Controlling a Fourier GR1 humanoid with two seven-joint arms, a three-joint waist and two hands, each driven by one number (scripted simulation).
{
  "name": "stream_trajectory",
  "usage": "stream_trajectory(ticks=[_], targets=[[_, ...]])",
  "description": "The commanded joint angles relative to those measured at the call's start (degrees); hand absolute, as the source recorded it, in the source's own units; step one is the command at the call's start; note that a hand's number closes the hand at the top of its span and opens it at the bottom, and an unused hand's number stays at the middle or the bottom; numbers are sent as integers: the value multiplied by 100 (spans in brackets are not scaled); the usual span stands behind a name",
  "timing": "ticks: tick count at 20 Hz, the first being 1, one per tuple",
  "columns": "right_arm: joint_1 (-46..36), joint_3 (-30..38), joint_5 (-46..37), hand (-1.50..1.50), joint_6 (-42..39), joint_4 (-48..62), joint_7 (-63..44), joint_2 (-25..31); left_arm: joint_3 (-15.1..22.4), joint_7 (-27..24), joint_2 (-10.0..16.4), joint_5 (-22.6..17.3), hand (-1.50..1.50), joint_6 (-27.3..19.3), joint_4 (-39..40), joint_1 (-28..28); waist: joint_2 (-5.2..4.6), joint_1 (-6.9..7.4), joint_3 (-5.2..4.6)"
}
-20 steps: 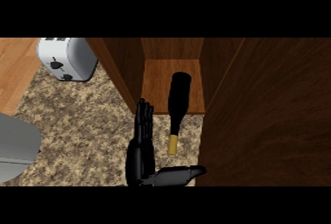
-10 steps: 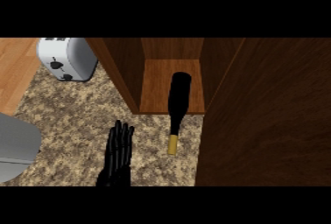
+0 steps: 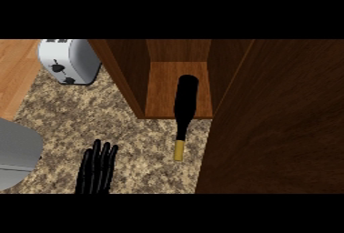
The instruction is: Pick up the wine, place it into the cabinet and close the cabinet
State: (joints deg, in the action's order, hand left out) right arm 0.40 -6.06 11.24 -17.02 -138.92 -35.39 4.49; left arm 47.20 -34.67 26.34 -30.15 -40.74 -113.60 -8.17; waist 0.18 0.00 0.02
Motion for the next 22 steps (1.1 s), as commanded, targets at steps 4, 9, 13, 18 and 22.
stream_trajectory(ticks=[4,9,13,18,22], targets=[[399,-635,1001,150,250,-775,-963,-276,-589,-35,783,-337,-150,502,-724,-565,18,41,-7],[672,-986,1084,150,210,-660,-1083,-357,-1439,-437,1013,-797,-150,1084,-451,-968,0,40,-7],[536,-2036,452,150,-39,-844,-1106,-362,-1796,-387,1274,-1067,-150,1332,-805,-1270,27,72,-10],[634,-3092,-49,150,241,-1064,-1194,-449,-2479,-397,1470,-1525,-150,1801,-819,-1625,33,28,-12],[489,-4066,-765,150,873,-616,-652,-449,-3108,-313,1871,-1773,-150,2275,-781,-1868,42,27,-11]])
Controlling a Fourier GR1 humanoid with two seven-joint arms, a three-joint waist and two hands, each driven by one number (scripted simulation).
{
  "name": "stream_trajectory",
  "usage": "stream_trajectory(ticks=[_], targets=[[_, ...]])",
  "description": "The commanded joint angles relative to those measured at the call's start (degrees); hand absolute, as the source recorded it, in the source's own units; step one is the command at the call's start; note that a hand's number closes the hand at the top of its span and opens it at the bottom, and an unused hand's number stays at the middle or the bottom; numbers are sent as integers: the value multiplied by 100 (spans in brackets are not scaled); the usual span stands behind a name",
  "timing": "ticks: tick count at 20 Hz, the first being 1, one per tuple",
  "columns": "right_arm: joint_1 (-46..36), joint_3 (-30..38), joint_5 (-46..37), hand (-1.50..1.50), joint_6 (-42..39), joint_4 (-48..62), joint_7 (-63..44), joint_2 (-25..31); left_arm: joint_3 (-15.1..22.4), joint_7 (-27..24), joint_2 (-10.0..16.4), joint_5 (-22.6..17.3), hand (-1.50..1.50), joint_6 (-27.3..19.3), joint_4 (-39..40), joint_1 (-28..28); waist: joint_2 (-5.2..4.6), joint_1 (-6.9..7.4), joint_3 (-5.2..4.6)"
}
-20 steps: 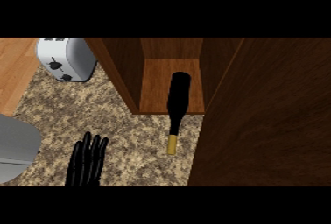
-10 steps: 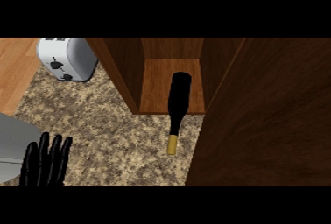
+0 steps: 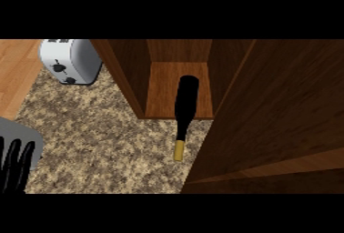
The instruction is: Pick up the wine, place it into the cabinet and close the cabinet
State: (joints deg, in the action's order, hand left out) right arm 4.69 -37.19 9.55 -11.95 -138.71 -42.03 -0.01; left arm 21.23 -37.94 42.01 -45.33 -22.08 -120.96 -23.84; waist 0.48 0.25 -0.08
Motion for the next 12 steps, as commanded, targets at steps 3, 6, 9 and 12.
stream_trajectory(ticks=[3,6,9,12], targets=[[43,-1491,-953,150,612,-668,-110,1,-882,189,404,-520,-150,636,-15,-425,9,-18,0],[-542,-1608,-1024,150,1324,-826,-546,5,-851,99,239,-400,-150,699,46,-417,0,8,-6],[-505,-2048,-1445,150,1657,-252,119,10,-1109,186,368,-629,-150,1014,203,-435,17,-18,-8],[-1037,-2198,-1688,150,2154,21,109,11,-1332,408,505,-720,-150,989,152,-328,13,3,-11]])
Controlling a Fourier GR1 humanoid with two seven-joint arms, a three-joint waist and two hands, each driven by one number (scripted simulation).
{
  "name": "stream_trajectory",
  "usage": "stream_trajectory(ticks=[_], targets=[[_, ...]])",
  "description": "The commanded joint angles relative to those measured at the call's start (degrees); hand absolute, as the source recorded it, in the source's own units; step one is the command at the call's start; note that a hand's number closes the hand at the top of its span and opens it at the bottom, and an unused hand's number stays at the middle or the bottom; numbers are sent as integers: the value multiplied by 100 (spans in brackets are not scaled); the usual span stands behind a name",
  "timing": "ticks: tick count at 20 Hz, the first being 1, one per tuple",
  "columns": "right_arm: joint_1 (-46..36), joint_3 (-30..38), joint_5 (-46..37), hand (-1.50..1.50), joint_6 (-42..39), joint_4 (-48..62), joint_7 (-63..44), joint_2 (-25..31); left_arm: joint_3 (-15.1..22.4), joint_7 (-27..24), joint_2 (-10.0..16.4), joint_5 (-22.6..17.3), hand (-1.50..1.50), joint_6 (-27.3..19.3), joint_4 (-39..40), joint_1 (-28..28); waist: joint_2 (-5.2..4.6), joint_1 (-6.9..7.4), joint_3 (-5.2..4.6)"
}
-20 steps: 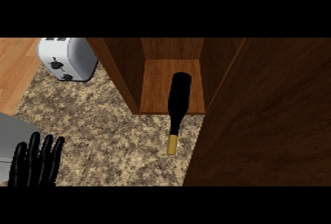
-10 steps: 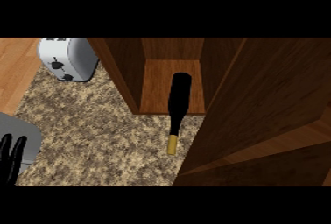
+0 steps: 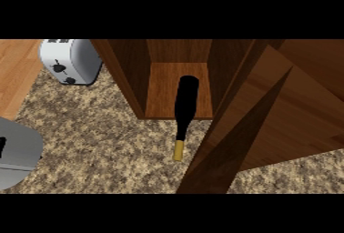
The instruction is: Pick up the wine, place it into the cabinet and close the cabinet
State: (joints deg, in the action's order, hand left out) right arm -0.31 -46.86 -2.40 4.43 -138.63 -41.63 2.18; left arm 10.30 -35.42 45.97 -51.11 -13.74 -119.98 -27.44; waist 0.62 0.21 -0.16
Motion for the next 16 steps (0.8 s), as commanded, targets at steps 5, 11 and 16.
stream_trajectory(ticks=[5,11,16], targets=[[-1532,-1008,-648,150,1009,364,-36,-196,-281,326,32,-262,-150,313,-32,21,-23,79,-4],[-2631,-672,-422,150,1688,977,-161,-177,-394,597,-27,-460,-150,384,4,406,-59,102,-4],[-3395,-294,182,150,2158,1266,-332,-167,-225,757,-165,-316,-150,161,-30,600,-78,128,-3]])
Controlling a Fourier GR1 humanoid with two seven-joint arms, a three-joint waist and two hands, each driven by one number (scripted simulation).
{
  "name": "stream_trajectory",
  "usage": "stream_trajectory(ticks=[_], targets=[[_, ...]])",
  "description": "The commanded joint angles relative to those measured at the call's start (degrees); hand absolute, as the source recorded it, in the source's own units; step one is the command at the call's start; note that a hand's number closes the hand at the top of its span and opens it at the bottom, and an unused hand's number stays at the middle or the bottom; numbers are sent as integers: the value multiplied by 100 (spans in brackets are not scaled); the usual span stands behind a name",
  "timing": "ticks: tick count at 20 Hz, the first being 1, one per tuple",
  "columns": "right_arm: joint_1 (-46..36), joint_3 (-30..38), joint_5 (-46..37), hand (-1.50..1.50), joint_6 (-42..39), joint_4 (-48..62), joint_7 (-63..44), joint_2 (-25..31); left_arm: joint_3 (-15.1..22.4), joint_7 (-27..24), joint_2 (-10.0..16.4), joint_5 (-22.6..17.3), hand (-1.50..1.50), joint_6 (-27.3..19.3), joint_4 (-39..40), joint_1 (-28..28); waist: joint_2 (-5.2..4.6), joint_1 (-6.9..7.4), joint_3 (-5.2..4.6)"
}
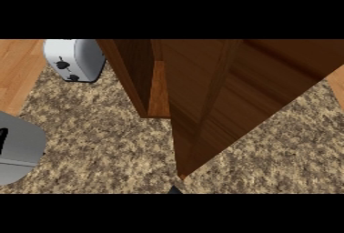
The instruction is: Pick up the wine, place it into the cabinet and close the cabinet
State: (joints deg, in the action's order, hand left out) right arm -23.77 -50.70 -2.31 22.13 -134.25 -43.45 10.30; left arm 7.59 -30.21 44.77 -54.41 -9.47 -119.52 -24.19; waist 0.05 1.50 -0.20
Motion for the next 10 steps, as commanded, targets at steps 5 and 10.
stream_trajectory(ticks=[5,10], targets=[[-2102,632,823,150,666,1631,66,-989,-129,348,2,-134,-150,-3,71,356,-35,139,-2],[-3328,1520,1557,150,608,2909,497,-1017,225,210,-441,285,-150,-200,222,440,-33,41,11]])
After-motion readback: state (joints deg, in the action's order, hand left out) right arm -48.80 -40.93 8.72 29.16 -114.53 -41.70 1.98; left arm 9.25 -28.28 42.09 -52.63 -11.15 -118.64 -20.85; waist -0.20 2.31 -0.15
